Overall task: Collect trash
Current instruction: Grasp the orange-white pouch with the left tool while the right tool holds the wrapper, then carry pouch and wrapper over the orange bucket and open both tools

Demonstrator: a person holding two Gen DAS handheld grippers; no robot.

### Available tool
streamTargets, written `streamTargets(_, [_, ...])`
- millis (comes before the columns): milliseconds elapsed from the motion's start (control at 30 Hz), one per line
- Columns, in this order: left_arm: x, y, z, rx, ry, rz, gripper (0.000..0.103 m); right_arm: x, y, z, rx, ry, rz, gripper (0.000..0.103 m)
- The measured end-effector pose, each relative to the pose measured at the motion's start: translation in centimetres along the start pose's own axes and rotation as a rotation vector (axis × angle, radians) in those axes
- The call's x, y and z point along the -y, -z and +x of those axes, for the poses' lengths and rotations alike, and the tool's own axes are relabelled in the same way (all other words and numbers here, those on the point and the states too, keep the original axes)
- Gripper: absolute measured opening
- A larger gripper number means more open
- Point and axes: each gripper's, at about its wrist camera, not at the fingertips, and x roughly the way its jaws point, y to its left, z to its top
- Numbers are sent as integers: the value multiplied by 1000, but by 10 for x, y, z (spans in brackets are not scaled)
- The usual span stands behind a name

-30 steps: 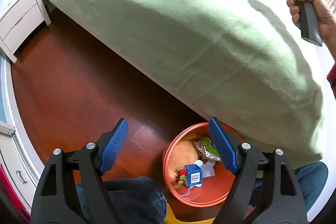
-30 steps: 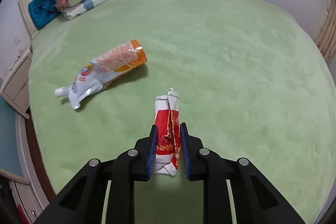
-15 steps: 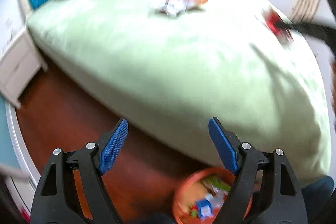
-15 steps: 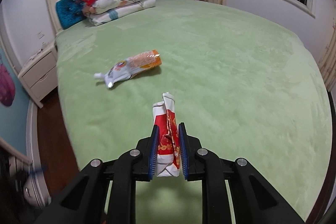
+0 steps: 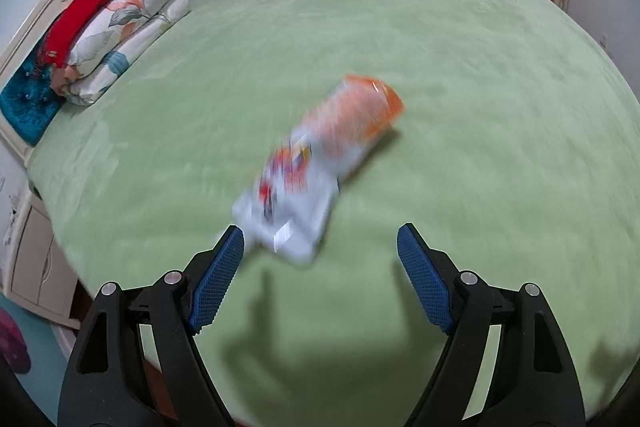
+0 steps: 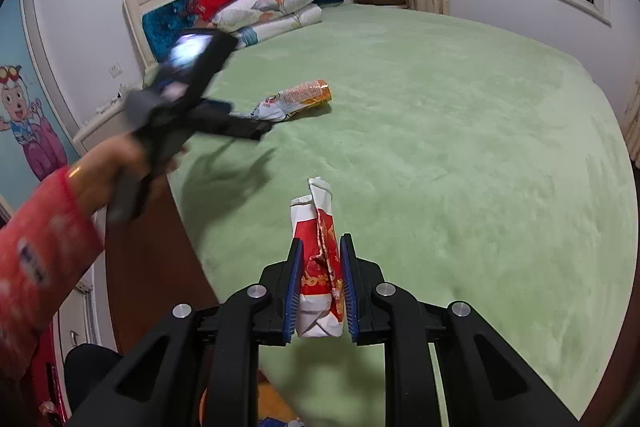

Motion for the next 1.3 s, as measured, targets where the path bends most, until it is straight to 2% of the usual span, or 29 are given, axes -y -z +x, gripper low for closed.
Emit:
streamTargets(67, [2,-16,19,-25,-23,10,77,1,5,-7,8,-3,6,19])
streamTargets(233, [-3,-33,55,-120,-8,-33,77,8,8,-20,19,7,14,19])
streamTargets(333, [-9,-32,62,-143,-3,-75,70,10,9,-26,30,11,17,19])
streamTargets(400, [-11,-31,63,-141,3,-86,68,10,11,-29,33,8,22,19])
streamTargets(533, [-12,-26,52,-116,-5,-102,53,8,12,-34,46,3,36,19])
streamTargets(733, [-16,-17,27,-90,30,-141,49,9,15,-43,69,-12,46,19])
streamTargets(867, [-21,-8,2,-54,49,-148,48,9,19,-52,87,-25,55,19])
streamTargets(1033, [-14,21,-61,29,82,-128,48,5,27,-62,99,-31,55,19])
streamTargets(1167, [-3,64,-126,121,142,-108,48,-2,34,-73,108,-30,43,19])
streamTargets(1300, [8,106,-168,169,171,-98,48,-12,47,-83,111,-39,28,19])
